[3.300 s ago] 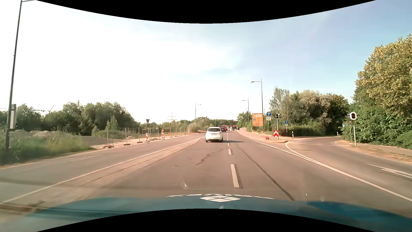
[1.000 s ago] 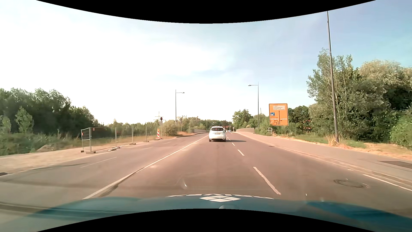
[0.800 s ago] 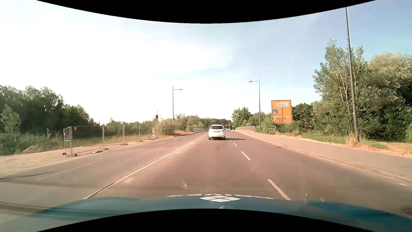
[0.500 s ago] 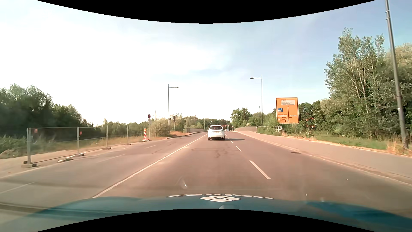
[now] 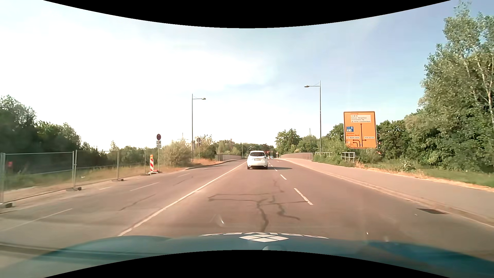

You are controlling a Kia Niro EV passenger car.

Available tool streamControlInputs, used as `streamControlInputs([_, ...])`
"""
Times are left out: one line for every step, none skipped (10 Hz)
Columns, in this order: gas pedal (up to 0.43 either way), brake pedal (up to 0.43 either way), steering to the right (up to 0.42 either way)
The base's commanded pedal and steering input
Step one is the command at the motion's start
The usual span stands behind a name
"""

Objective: Follow the waypoints while adhering to traffic rules and regulations

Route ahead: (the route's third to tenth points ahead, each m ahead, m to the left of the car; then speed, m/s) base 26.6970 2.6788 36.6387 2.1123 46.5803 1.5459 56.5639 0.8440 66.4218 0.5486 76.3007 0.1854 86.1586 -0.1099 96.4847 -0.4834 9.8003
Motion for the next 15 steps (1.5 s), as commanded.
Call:
streamControlInputs([0.138,0.000,0.007])
streamControlInputs([0.130,0.000,0.005])
streamControlInputs([0.118,0.000,0.004])
streamControlInputs([0.118,0.000,0.004])
streamControlInputs([0.118,0.000,0.004])
streamControlInputs([0.118,0.000,0.003])
streamControlInputs([0.118,0.000,0.001])
streamControlInputs([0.118,0.000,-0.001])
streamControlInputs([0.118,0.000,0.000])
streamControlInputs([0.118,0.000,0.000])
streamControlInputs([0.118,0.000,0.000])
streamControlInputs([0.118,0.000,0.000])
streamControlInputs([0.118,0.000,0.000])
streamControlInputs([0.087,0.000,0.000])
streamControlInputs([0.039,0.000,-0.001])
